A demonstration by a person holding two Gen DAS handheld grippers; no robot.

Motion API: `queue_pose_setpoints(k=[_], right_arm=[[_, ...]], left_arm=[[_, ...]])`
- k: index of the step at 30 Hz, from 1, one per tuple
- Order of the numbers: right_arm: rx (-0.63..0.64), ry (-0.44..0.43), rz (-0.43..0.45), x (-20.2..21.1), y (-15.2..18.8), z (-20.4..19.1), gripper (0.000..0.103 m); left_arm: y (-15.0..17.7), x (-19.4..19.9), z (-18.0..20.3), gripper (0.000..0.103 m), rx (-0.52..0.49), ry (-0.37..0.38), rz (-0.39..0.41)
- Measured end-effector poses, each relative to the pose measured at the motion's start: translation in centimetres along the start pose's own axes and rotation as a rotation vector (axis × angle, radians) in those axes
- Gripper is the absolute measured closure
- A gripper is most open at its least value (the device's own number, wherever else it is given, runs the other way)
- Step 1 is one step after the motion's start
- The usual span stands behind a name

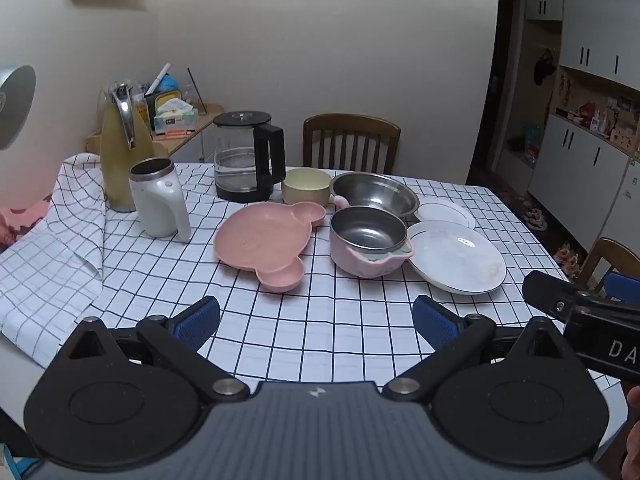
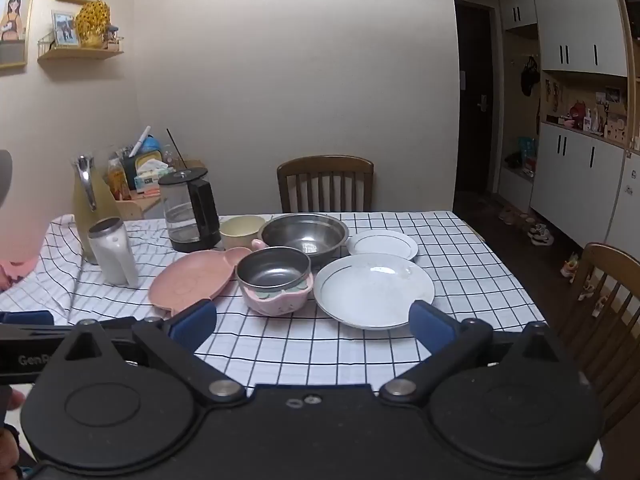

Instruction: Organize plates and bowls

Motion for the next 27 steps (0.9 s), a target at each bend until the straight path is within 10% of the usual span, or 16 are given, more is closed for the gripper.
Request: queue_pose_setpoints(k=[27], right_arm=[[0.02,0.015,0.003,2.0,-0.1,-0.7,0.001]], left_arm=[[-0.3,2.6,-0.7,0.0,0.017,0.051,0.045]])
Point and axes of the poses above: each gripper's, at about its wrist camera, not at the fingertips, and x roughly against the way its jaws point, z to its right, y to its underside, the point moved 3 cm from there along -x, roughly the way its jaws point, and after that the axes turned 5 degrees about y, right-handed, at the moved point
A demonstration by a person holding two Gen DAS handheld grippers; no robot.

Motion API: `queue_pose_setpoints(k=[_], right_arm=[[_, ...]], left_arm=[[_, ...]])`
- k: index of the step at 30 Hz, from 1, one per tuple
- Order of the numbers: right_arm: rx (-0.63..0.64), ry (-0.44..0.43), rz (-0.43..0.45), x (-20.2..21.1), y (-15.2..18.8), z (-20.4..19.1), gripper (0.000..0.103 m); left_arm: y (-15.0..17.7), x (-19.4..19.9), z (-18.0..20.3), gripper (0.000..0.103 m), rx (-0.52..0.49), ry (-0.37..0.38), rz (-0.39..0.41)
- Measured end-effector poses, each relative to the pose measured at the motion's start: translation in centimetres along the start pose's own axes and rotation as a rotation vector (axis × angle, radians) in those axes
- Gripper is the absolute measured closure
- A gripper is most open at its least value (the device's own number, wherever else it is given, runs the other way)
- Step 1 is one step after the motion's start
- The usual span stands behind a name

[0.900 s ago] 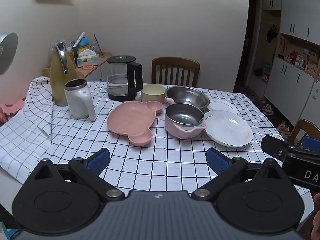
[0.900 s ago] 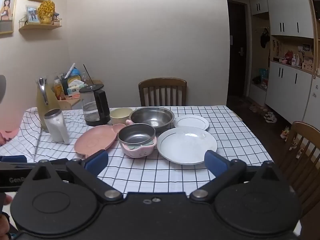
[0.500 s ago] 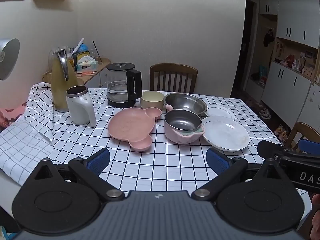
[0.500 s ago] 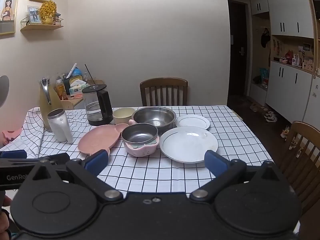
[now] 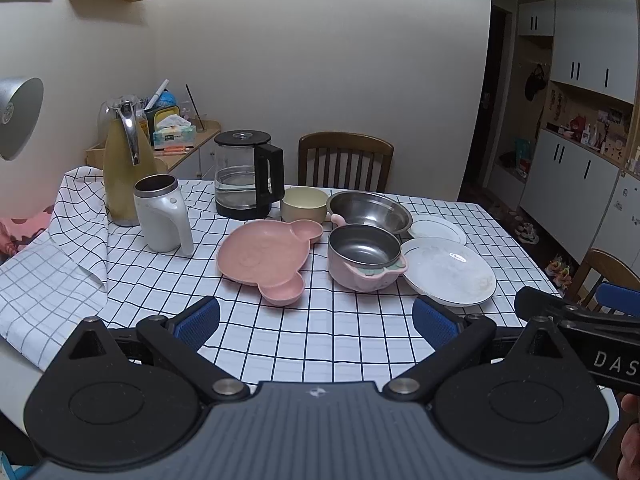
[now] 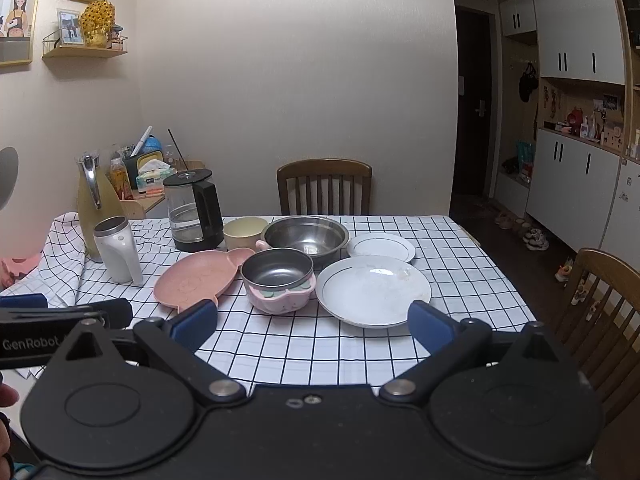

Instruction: Organize plates and bowls

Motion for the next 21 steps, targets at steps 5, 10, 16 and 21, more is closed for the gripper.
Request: queue_pose_setpoints(k=[5,10,16,21], right_arm=[[0.01,0.002,0.006,0.22,0.0,-0.16,0.003],[-0.001,-0.003,-0.003,0.49,-0.02,-0.15,0.003],[-0.004,-0.014,-0.007,0.61,-0.32,-0.28,0.003],[-0.003,-0.019,-0.005,0.71,-0.44,-0.4,0.003]], left_arm=[[0.02,0.11,-0.01,0.0,-0.003,0.002,0.0],[-0.03,0.33,-0.21,0.0,0.006,0.011,0.003],[-0.08,0.56,-0.31,0.0,0.004,0.013,0.009],[-0.2,0.89,-0.36,0.0,0.004,0.013,0.017]])
Point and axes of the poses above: each gripper's, at about its wrist camera, not at the fingertips, and x roughly against the way its jaws point, z to its right, y to its underside, the point moved 3 cm from there along -x, roughly the way its jaws point, and after that the axes turned 5 degrees about y, right-handed, at the moved point
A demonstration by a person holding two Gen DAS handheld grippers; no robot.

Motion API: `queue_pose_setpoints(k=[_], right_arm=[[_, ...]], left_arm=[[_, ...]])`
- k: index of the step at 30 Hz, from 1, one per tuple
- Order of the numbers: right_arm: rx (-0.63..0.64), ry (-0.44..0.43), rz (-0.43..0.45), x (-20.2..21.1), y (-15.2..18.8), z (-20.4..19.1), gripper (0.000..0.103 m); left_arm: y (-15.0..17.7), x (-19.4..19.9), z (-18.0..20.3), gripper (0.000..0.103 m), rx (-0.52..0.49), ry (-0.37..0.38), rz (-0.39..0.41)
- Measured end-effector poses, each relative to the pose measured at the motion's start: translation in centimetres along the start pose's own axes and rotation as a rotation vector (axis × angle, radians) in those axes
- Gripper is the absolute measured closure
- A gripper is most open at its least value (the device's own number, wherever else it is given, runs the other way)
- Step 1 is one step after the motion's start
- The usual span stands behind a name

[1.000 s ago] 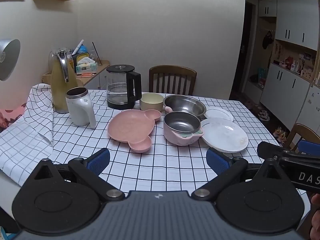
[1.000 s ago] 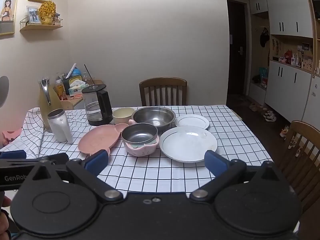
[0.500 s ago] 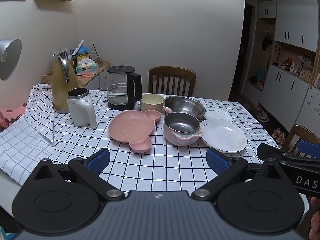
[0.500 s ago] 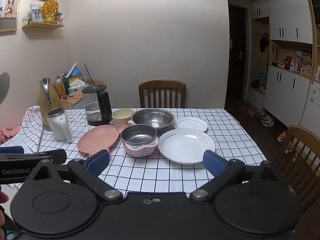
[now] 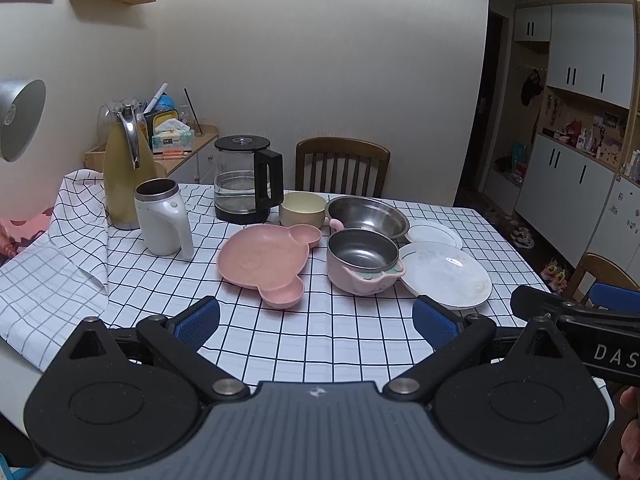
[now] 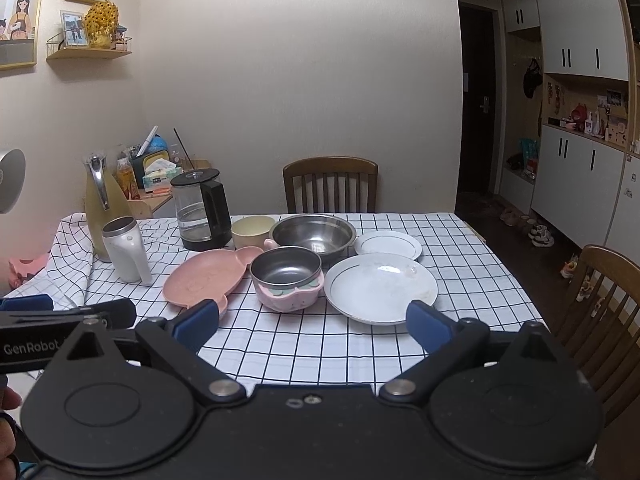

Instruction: Organize plates and bowls

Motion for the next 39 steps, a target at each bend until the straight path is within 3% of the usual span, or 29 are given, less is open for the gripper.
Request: queue_pose_setpoints(k=[24,39], right_arm=[[0.0,-0.012,0.046,1.2,-0.7,-0.2,0.003],[-0.007,-0.008,0.038,0.3,-1.3,1.0,0.004]], left_arm=[[-0.7,1.4,-0.2,0.0,-0.009,0.014,0.039],[-1.5,-0.7,1.4,0.0,-0.004,0.021,0.009]])
Point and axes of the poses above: each gripper's, at about its wrist camera, not at the fingertips, and x roughly against the way its jaws point, z to its right, y to its underside, the point moved 3 cm from there along -x, roughly the way its jaws point, and after that the axes turned 5 degrees about y, right-handed, at the moved point
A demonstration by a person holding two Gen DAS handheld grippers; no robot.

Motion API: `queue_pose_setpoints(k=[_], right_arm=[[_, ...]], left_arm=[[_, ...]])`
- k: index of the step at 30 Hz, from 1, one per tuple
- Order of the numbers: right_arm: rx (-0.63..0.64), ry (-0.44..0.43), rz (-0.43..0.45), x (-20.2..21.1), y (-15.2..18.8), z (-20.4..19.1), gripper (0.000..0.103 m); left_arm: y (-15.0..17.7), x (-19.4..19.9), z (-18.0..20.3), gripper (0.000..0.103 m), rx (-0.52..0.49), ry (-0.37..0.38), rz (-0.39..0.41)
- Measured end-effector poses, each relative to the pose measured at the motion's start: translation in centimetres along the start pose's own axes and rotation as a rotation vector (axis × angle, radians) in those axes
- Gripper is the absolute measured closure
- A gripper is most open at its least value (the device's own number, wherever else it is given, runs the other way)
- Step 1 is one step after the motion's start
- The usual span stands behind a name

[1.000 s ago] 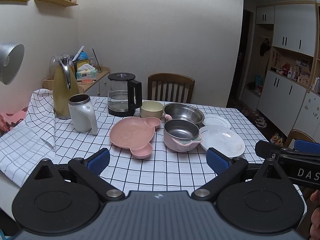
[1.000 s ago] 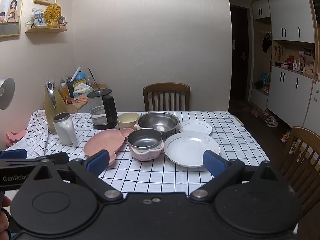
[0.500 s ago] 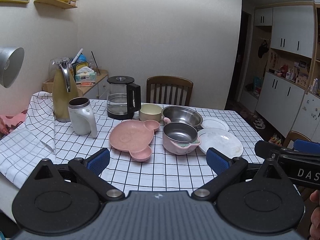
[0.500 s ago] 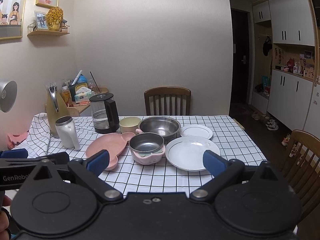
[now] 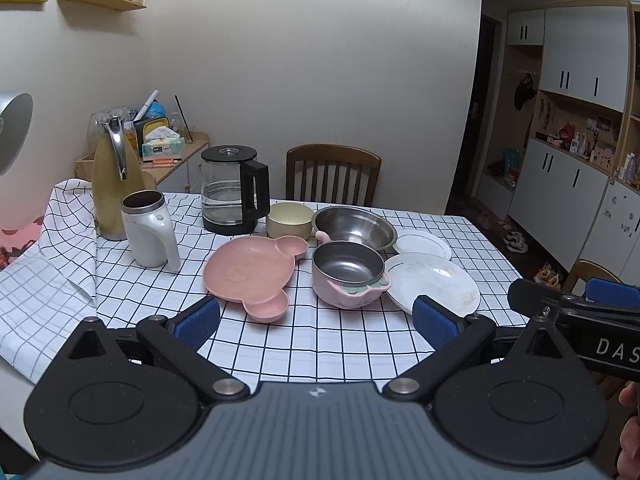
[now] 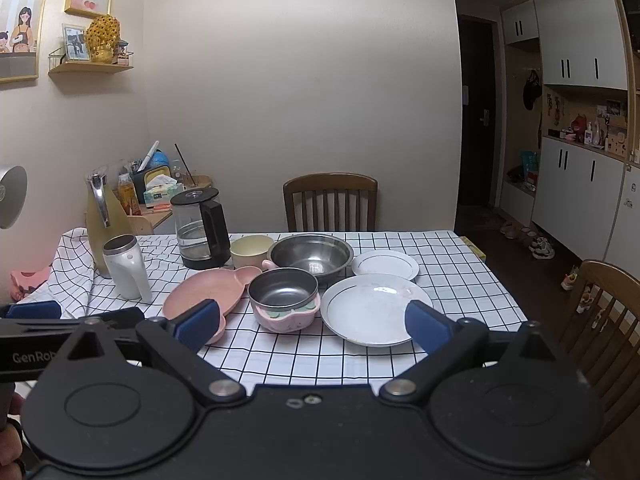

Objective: Organize plates and bowls
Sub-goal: 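Move both grippers toward the rim of the large white plate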

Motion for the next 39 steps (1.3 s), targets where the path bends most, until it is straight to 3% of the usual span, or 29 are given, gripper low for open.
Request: queue_pose_setpoints(k=[9,17,27,39], right_arm=[[-0.012,-0.014,-0.027,-2.2,-0.5,2.0,0.005],[-0.005,-0.022,-0.067,-6.4,-1.2,4.7,0.004],[0.058,-0.033,-0.166,-16.3,-1.8,9.9,0.004],[0.17,-0.094,-0.39,-30.2,-1.9,15.4,0.007]], left_arm=[[-0.6,-2.9,1.6,0.0,0.009,0.003,-0.028],[-1.0,-8.5,3.7,0.0,0.032,0.013,-0.095],[-1.0,-18.9,6.6,0.0,0.117,0.001,-0.248],[0.3,-28.7,8.8,0.001,0.235,-0.073,-0.403]])
Point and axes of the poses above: each gripper's, at about its wrist camera, not at the fingertips, and x roughly against the way its jaws point, z to its right, y to its underside, the point moved 3 cm from there along -x, roughly the way its jaws point, and after that the axes turned 5 degrees about y, right-handed, at the moved point
